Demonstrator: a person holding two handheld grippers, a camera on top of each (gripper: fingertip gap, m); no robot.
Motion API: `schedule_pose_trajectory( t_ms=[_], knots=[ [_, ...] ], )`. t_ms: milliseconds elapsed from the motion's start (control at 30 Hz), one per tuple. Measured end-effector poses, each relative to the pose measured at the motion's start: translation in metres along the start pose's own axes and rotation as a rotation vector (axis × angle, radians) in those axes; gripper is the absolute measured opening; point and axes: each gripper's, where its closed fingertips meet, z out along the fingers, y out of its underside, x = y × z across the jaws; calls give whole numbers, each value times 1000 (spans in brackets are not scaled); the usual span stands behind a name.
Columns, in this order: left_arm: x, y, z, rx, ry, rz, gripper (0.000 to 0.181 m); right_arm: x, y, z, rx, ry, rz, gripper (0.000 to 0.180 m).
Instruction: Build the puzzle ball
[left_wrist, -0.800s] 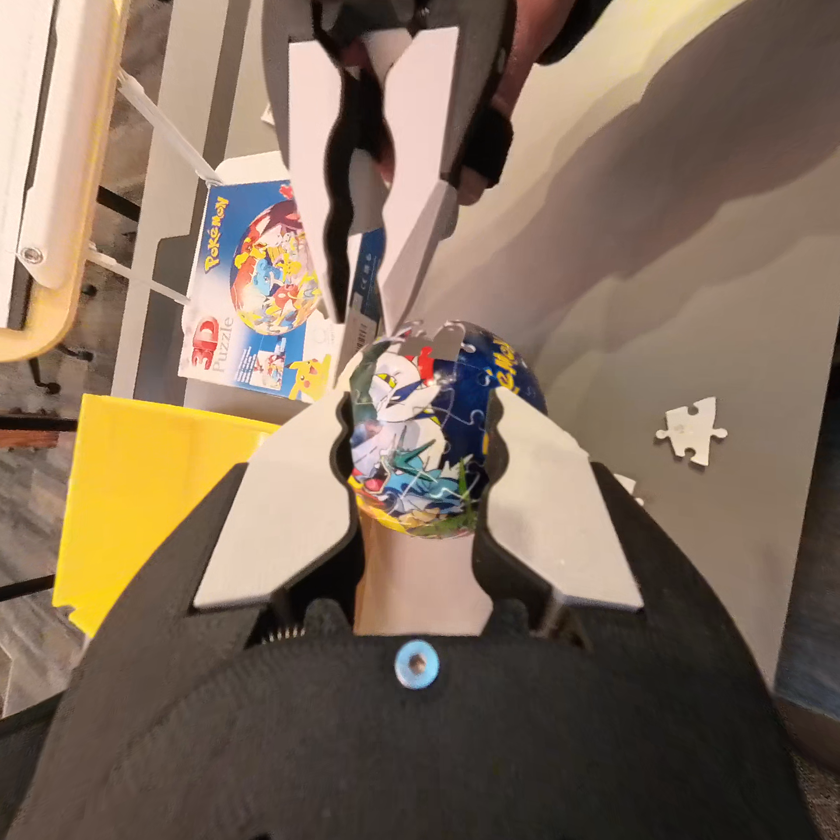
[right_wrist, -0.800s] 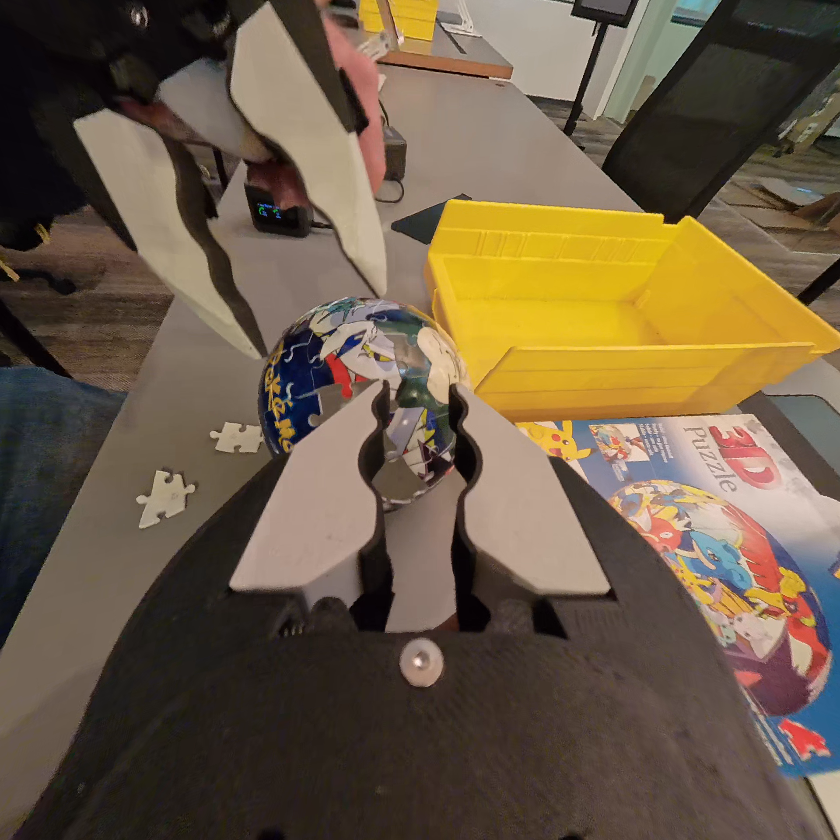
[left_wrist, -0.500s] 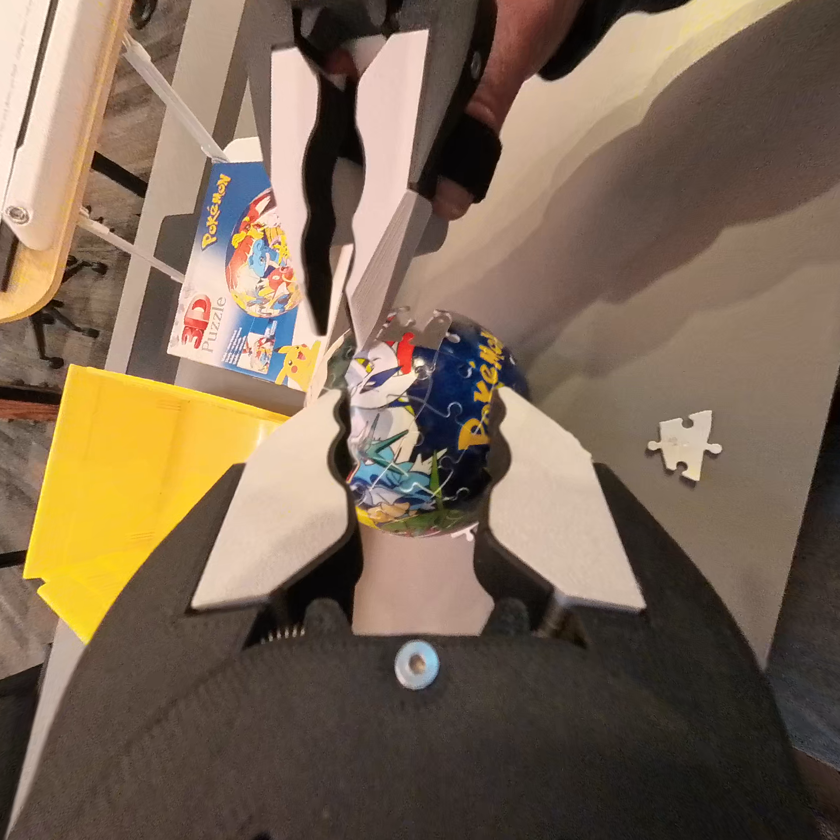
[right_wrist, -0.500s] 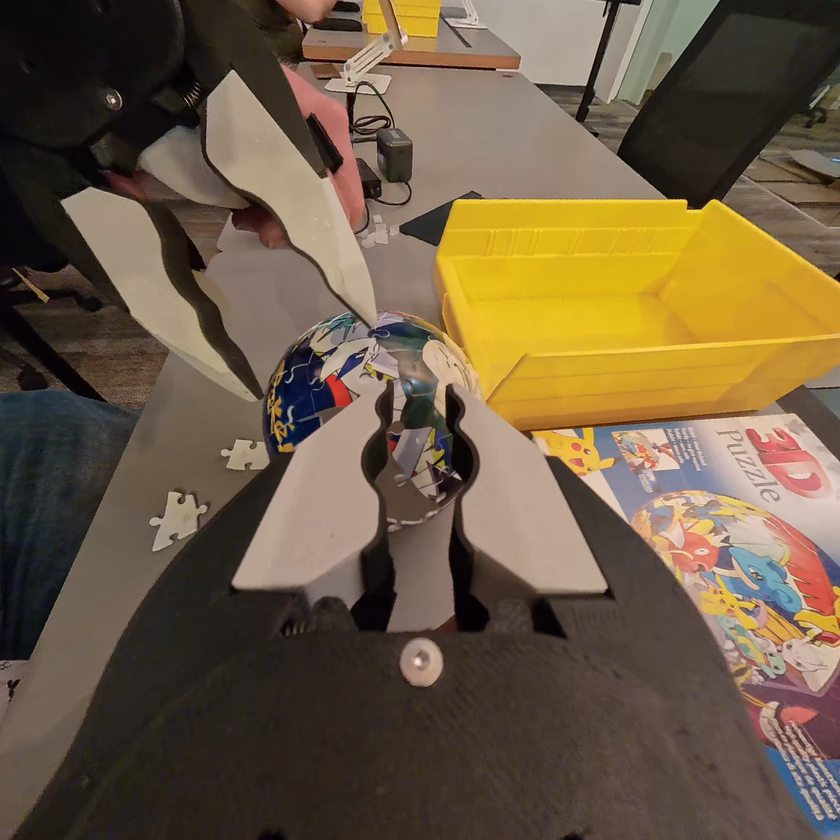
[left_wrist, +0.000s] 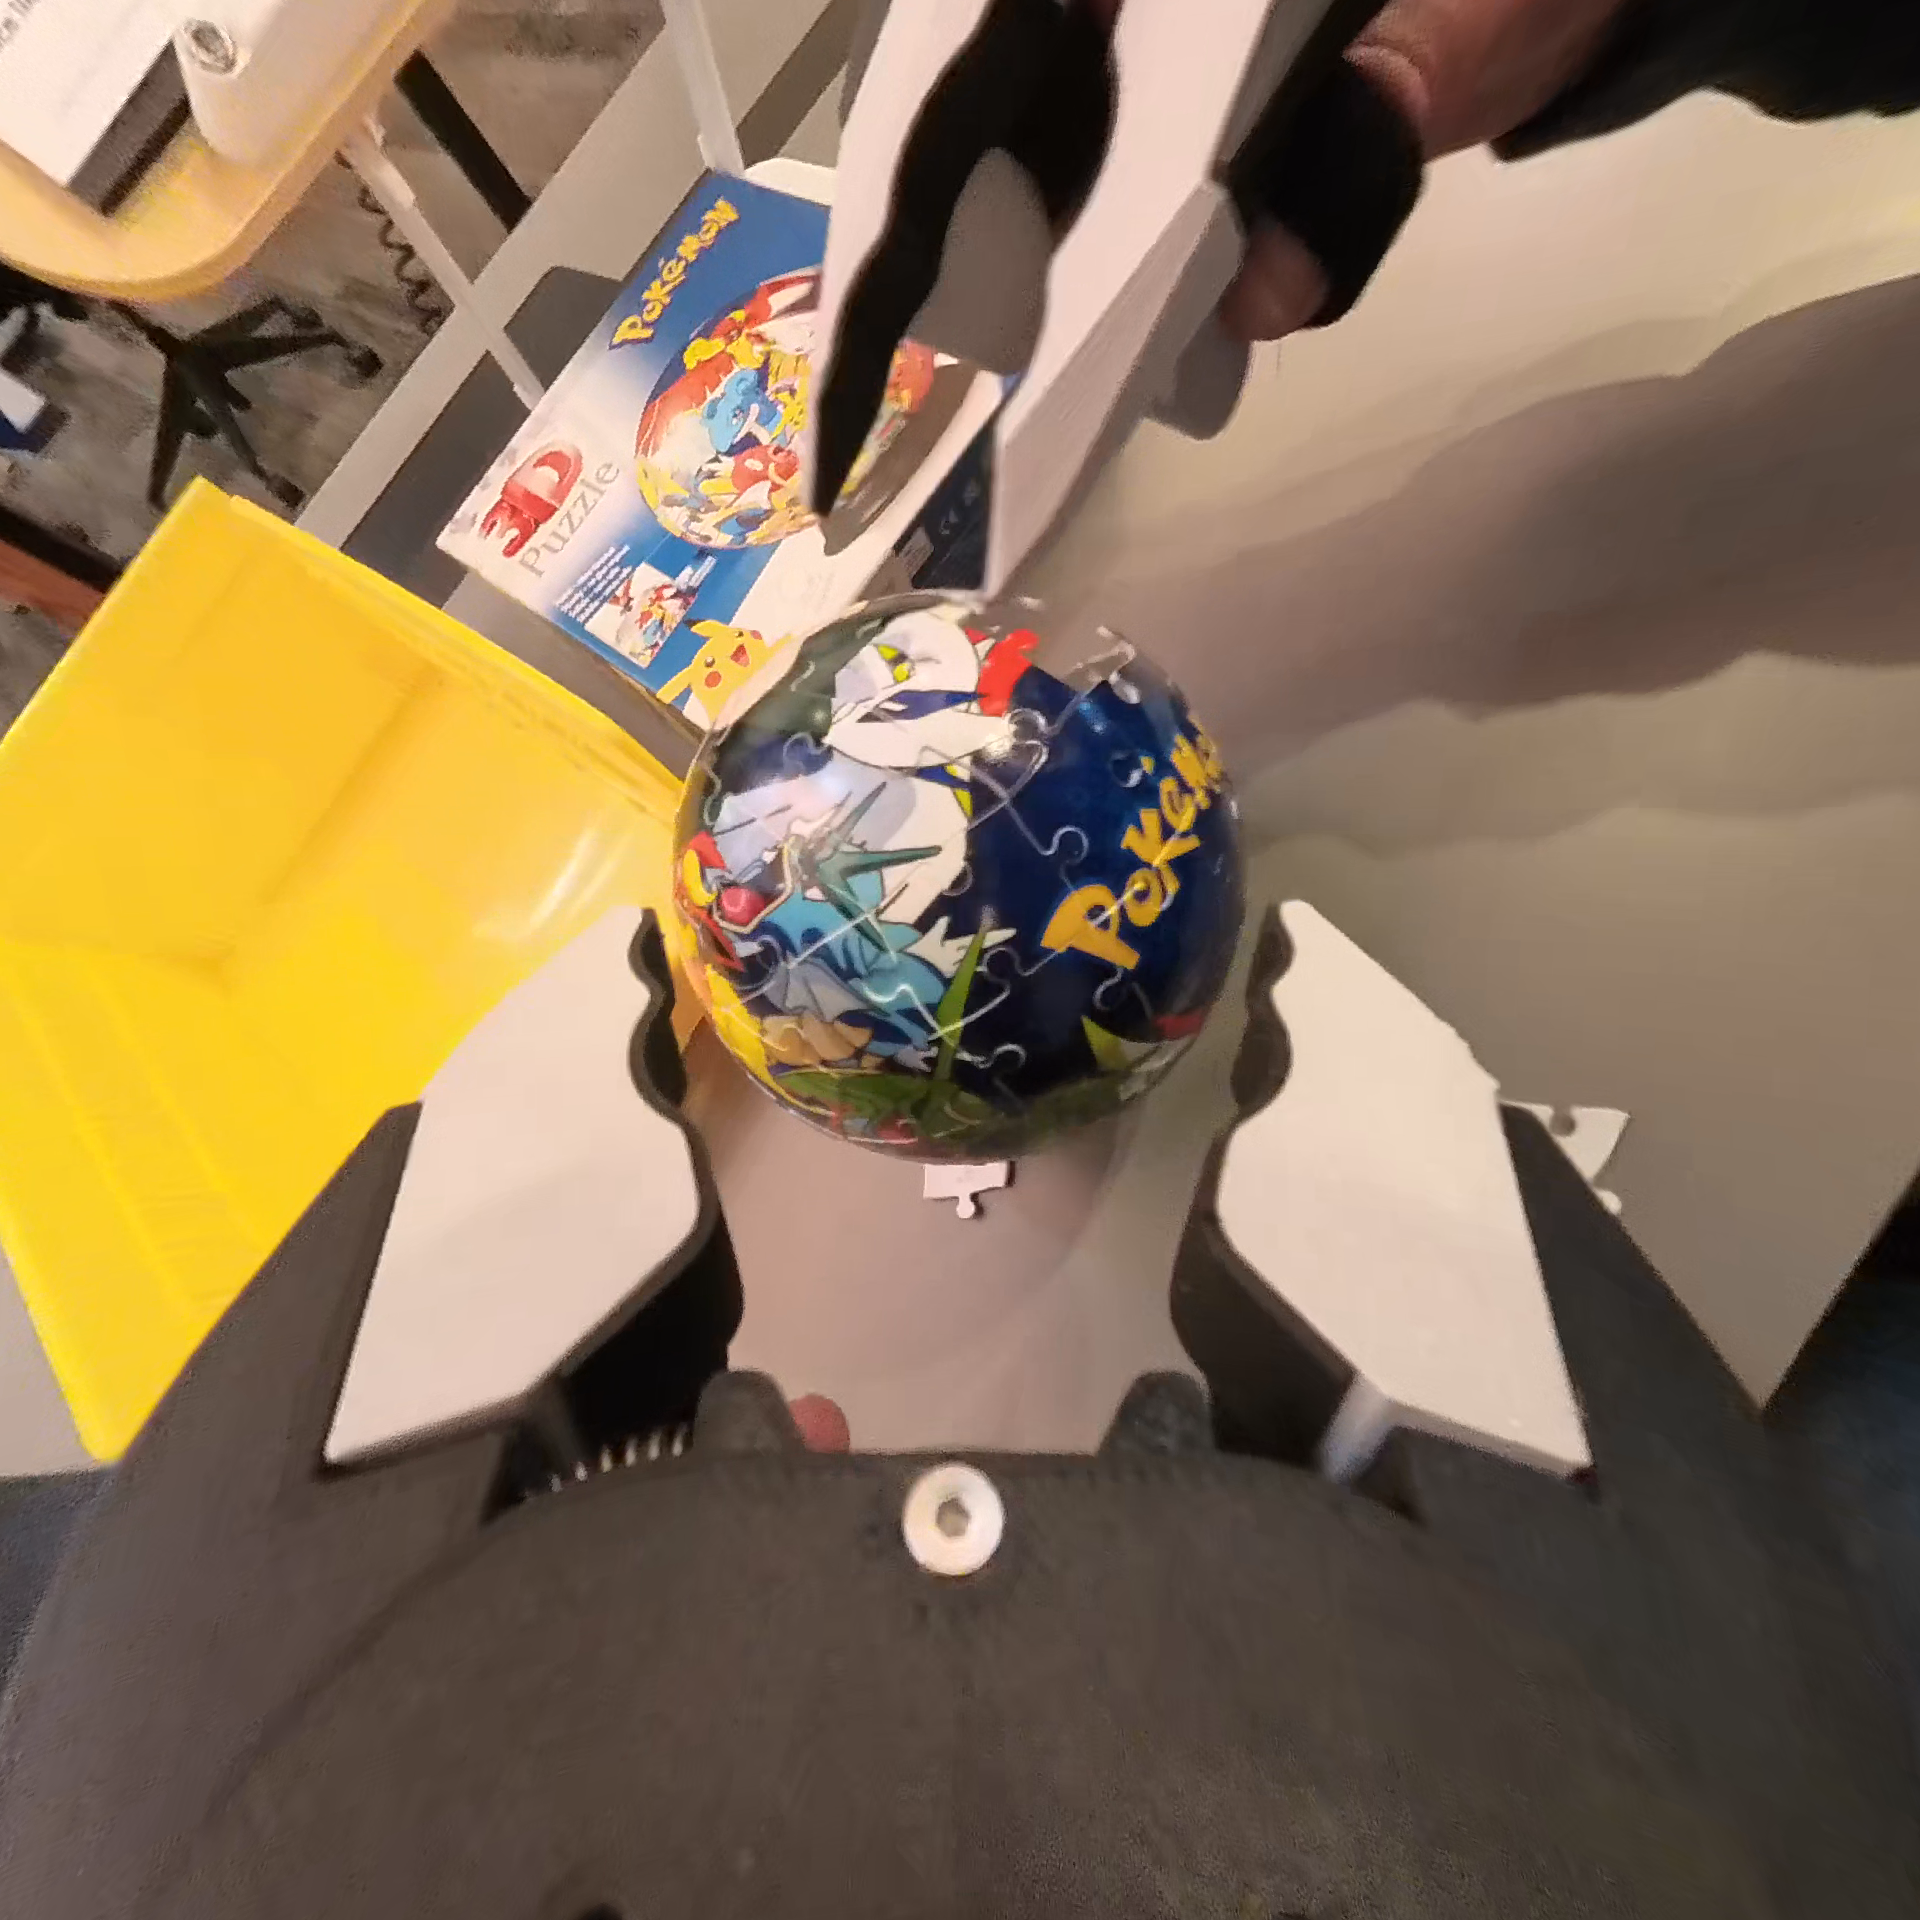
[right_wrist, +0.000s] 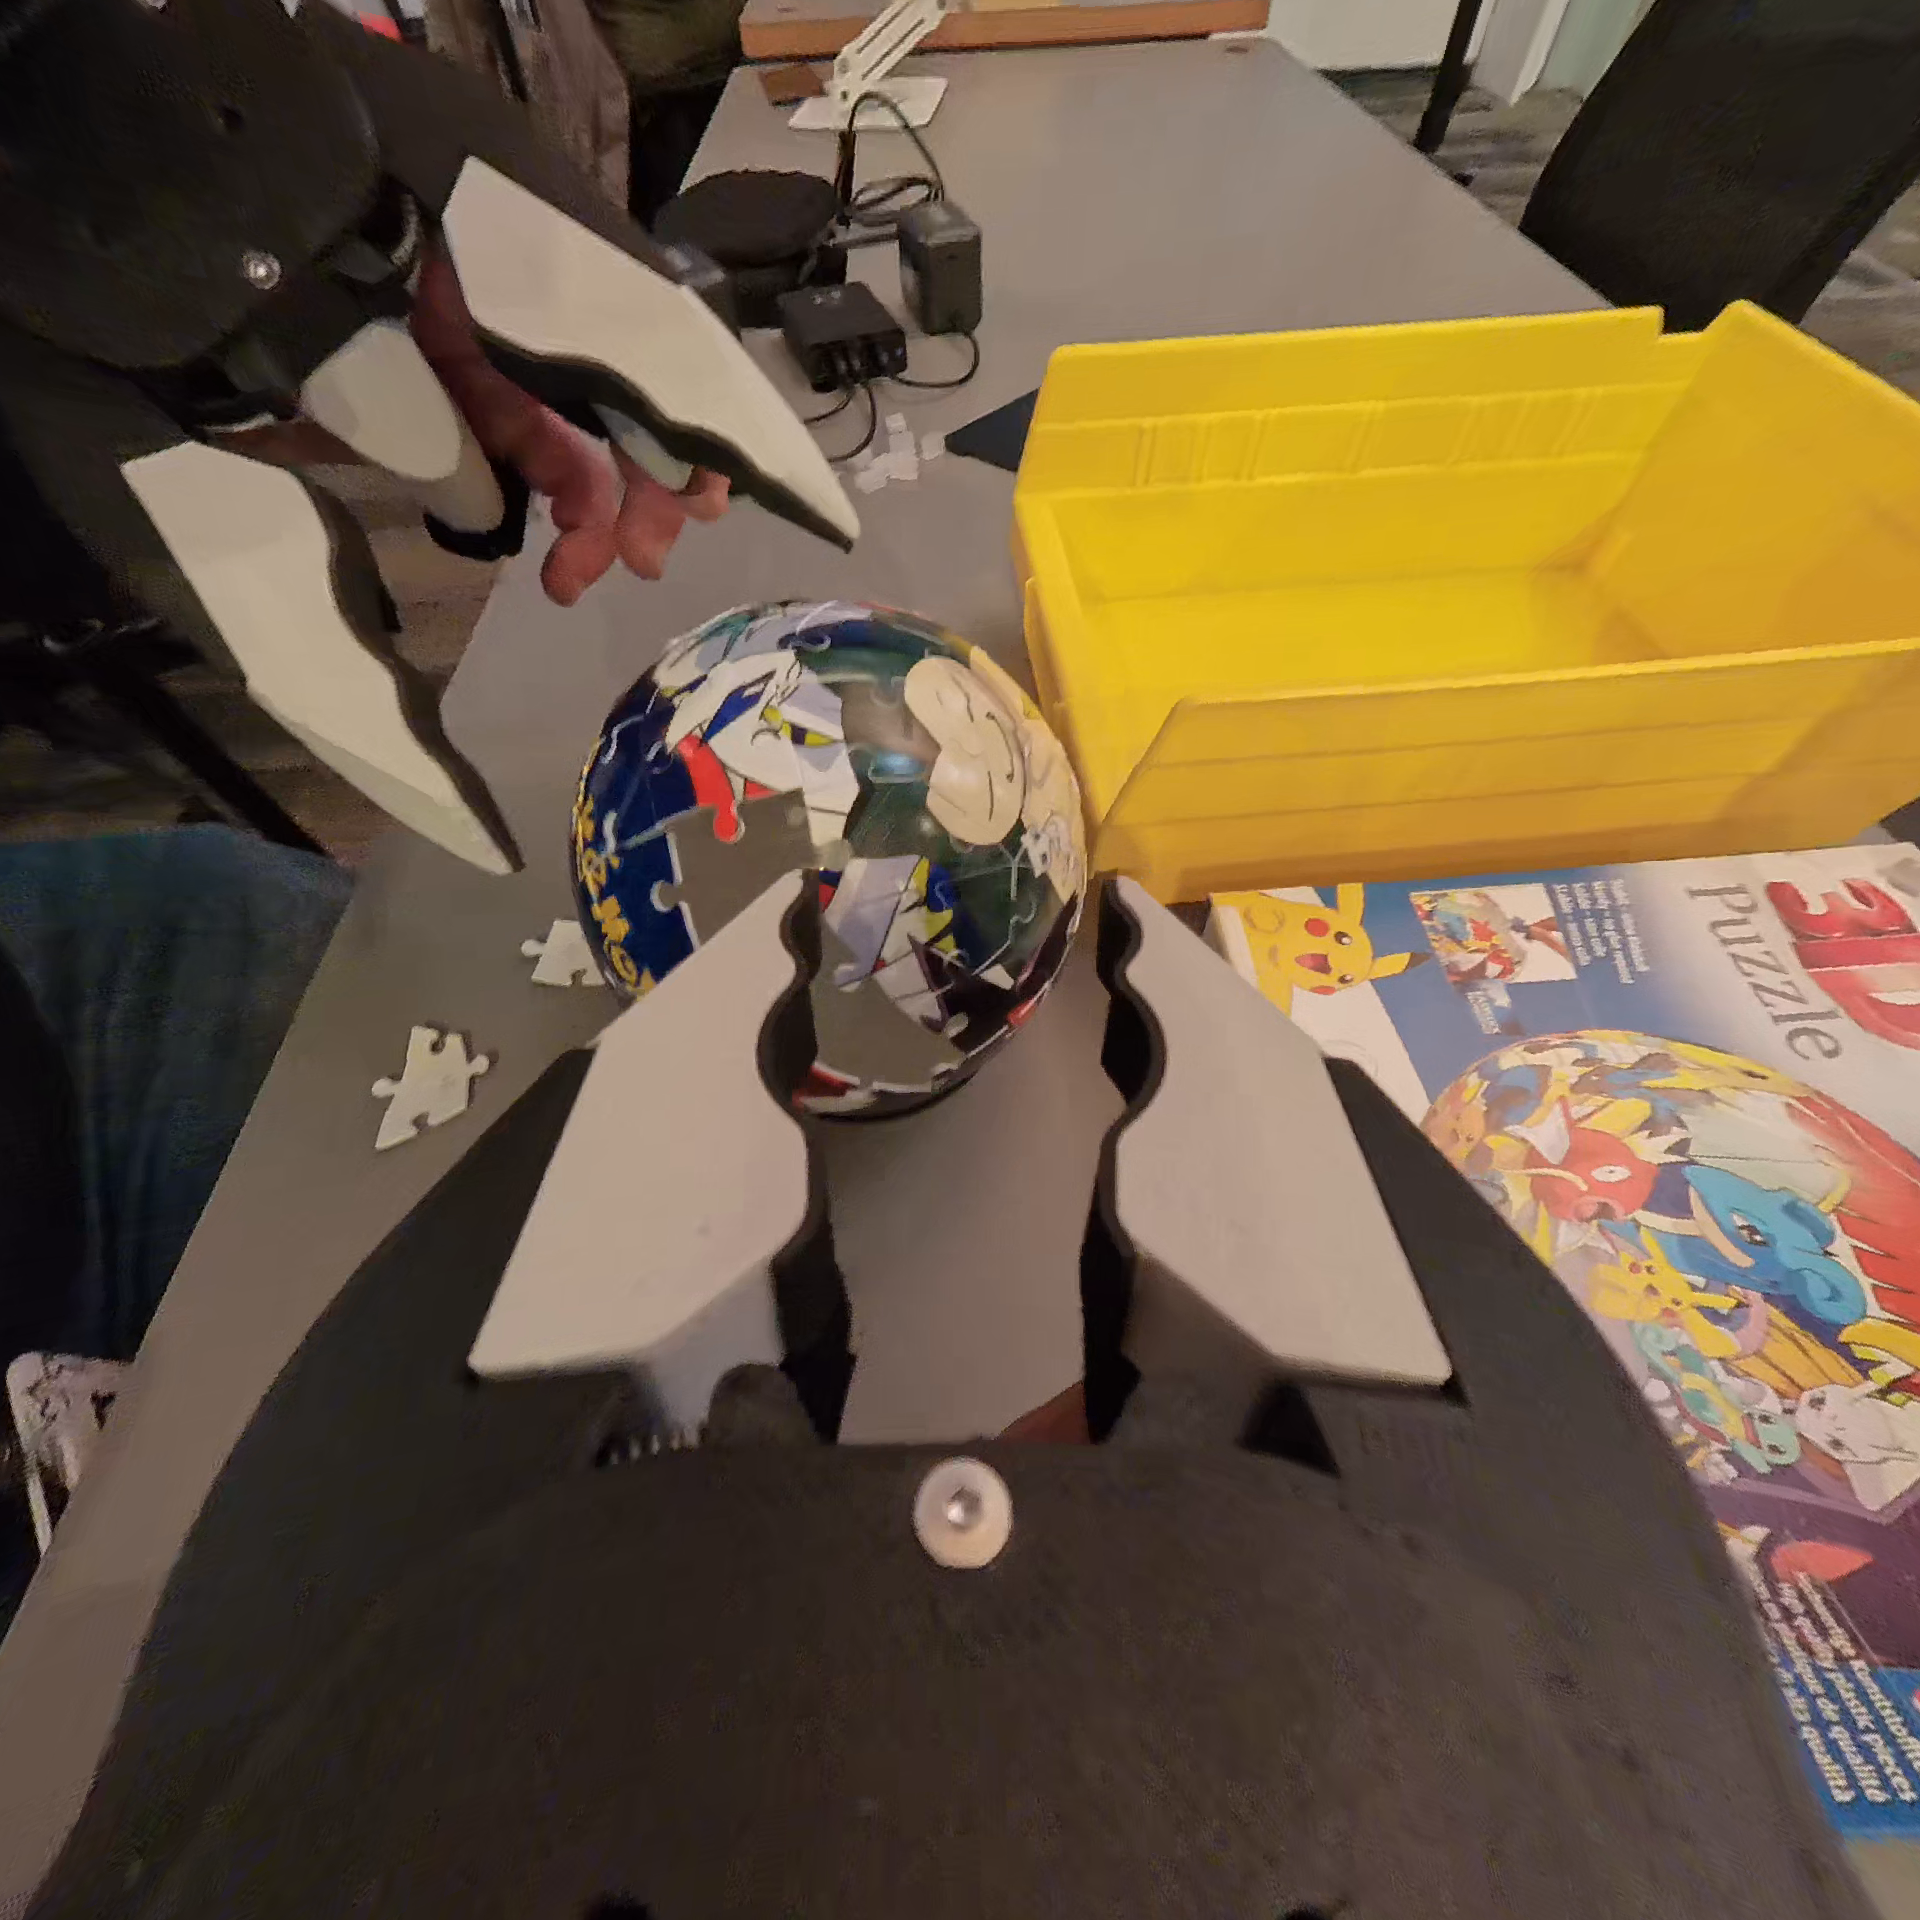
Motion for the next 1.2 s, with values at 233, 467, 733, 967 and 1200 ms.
schedule_pose_trajectory(
  t_ms=[233,467,733,967,1200],
  knots=[
    [-6,5,10,-4,14,-27,104,-12,12,11,-68,-46,-86,58],
    [-4,9,13,-5,85,17,103,-7,8,21,-92,-65,-161,53],
    [-7,10,13,31,183,98,103,-7,10,22,-96,-47,-90,53],
    [-17,18,9,-18,296,141,104,-14,11,22,-71,64,0,54],
    [-31,-16,-13,93,120,-95,102,-20,9,26,-42,178,60,50]
  ],
)
